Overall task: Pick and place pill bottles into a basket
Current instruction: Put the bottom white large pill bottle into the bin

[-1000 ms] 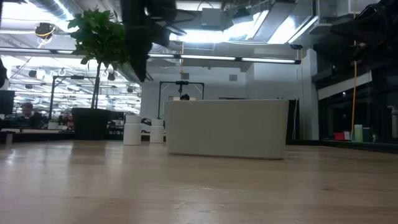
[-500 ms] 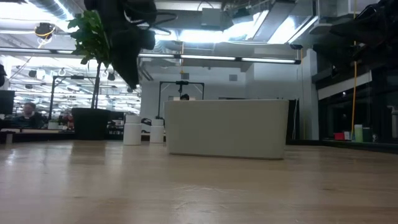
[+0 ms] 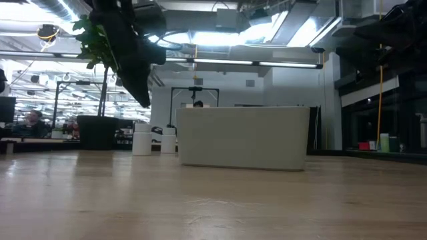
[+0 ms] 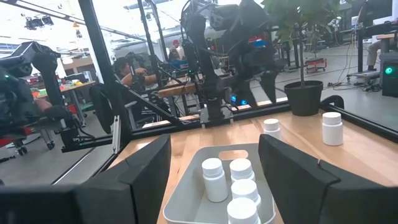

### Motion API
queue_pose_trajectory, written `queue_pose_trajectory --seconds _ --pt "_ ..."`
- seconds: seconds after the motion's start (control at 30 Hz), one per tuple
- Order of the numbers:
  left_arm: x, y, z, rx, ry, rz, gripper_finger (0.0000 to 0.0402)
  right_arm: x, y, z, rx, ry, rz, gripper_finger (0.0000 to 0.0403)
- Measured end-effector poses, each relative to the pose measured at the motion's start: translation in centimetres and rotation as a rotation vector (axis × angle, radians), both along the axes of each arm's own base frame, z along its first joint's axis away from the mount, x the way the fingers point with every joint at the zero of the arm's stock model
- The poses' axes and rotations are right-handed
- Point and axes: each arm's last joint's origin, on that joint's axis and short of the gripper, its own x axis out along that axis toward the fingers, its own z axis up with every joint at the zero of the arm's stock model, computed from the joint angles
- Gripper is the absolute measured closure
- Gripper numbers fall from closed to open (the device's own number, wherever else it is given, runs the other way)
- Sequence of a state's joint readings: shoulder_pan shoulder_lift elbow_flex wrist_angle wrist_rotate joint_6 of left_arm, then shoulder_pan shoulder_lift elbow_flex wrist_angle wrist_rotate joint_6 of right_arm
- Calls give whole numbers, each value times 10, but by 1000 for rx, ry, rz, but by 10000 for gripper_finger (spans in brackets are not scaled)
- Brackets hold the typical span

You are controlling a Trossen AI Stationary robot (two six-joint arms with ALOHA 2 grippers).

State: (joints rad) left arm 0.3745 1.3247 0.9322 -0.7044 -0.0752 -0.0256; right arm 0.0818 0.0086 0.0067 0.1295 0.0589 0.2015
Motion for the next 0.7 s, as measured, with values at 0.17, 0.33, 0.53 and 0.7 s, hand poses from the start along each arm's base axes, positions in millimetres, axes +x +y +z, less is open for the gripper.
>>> queue_pose_trajectory --seconds 0.17,0.33,0.53,0.7 --pt "-5 11 0 69 34 64 160 0 0 0 0 0 0 158" --pt "-7 16 -1 17 12 46 160 0 0 0 0 0 0 158" --pt "-7 21 1 -21 -36 21 160 0 0 0 0 0 0 158" --pt "-11 28 -4 -19 -45 52 160 0 0 0 0 0 0 158"
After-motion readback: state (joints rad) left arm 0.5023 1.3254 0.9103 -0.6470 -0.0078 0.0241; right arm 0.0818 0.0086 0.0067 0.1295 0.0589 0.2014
